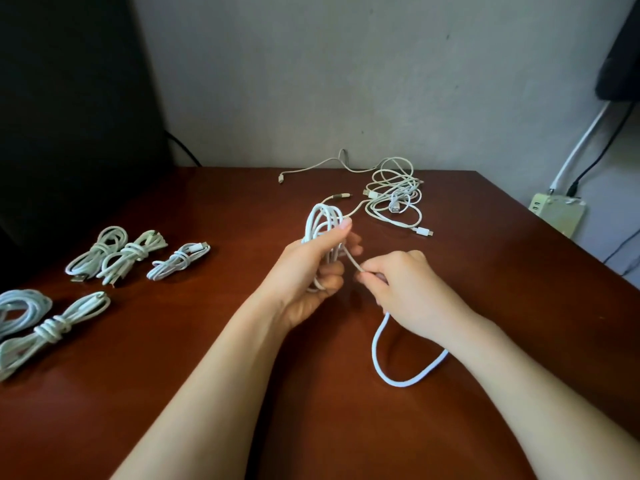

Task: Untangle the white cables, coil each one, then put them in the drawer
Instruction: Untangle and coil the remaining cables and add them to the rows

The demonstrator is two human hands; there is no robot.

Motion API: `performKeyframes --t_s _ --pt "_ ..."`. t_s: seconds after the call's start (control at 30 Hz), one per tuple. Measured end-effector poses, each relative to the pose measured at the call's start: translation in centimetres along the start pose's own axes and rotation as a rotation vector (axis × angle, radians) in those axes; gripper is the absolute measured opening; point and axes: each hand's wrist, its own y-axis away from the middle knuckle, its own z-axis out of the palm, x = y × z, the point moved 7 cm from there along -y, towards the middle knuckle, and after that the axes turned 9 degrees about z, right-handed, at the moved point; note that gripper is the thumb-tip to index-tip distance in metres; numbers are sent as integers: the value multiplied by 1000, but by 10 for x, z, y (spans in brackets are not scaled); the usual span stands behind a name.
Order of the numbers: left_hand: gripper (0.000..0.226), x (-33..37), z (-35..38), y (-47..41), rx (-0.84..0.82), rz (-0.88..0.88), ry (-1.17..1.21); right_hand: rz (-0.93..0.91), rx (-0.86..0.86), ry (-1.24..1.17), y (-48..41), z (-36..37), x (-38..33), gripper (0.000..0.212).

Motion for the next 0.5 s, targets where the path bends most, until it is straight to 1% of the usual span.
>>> performKeyframes --t_s 0.07,0.13,0.23,0.3,0.33,0.37,0.4,0.47,0.5 --pt "20 2 -3 -1 34 6 -2 -46 -13 -12 2 0 -5 46" --pt "15 5 -6 -2 61 27 -29 -98 -49 -58 7 3 -11 40" --pt "19 5 -6 -1 29 33 -95 -141 -118 -67 13 9 -16 36" --pt "19 3 -2 1 -11 40 -200 -128 -128 -46 12 3 -13 36" --pt "19 3 -1 2 -25 57 -269 -107 -107 -66 10 -4 -10 37" --pt "19 3 1 2 -35 85 -340 -85 -59 -120 8 -13 -7 42" --pt "21 4 2 2 -40 114 -405 -66 15 -184 6 -23 -2 46" --pt "25 5 3 2 -38 155 -507 -52 191 -283 6 -41 4 47" --pt "28 7 4 1 -38 182 -564 -49 243 -315 7 -45 4 46"
